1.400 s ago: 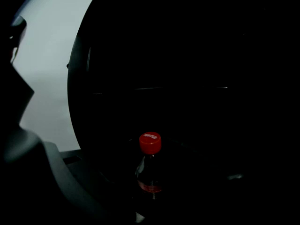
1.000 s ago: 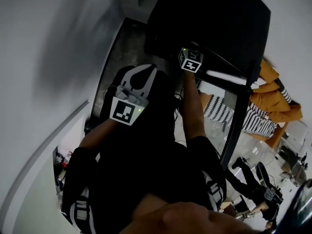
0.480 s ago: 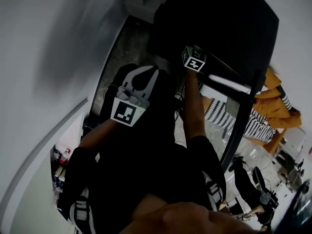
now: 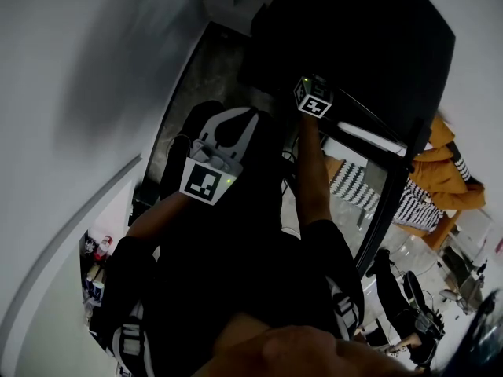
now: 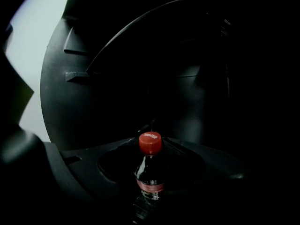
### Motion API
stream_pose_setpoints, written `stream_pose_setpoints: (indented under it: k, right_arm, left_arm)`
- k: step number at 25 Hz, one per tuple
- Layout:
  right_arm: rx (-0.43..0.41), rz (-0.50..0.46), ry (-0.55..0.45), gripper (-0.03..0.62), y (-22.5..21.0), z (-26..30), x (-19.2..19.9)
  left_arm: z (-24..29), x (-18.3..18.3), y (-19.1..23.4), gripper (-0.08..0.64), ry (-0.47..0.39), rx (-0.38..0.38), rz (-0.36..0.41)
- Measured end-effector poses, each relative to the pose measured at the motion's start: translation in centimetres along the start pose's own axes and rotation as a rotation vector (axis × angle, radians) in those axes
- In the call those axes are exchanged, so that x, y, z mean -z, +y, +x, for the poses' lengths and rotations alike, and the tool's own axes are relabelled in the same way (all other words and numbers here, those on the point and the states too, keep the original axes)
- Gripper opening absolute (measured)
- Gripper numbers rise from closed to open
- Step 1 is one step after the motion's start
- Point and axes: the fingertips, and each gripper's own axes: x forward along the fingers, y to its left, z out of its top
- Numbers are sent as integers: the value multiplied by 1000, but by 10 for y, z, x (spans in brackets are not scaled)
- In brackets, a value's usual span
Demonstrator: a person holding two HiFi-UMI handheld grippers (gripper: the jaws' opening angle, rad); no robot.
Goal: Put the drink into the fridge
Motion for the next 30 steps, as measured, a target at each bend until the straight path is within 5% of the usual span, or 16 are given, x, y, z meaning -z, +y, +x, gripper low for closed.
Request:
stream_pose_setpoints:
  k: [20,30]
  right_arm:
    - [10,6,91,172,-1,-12,7]
    - [58,48,130,189,16,-51,-21]
  left_arm:
    - [-10,-24,-6,5,38,9,-26]
    - [-35,-81,-2,5,66,15,-31]
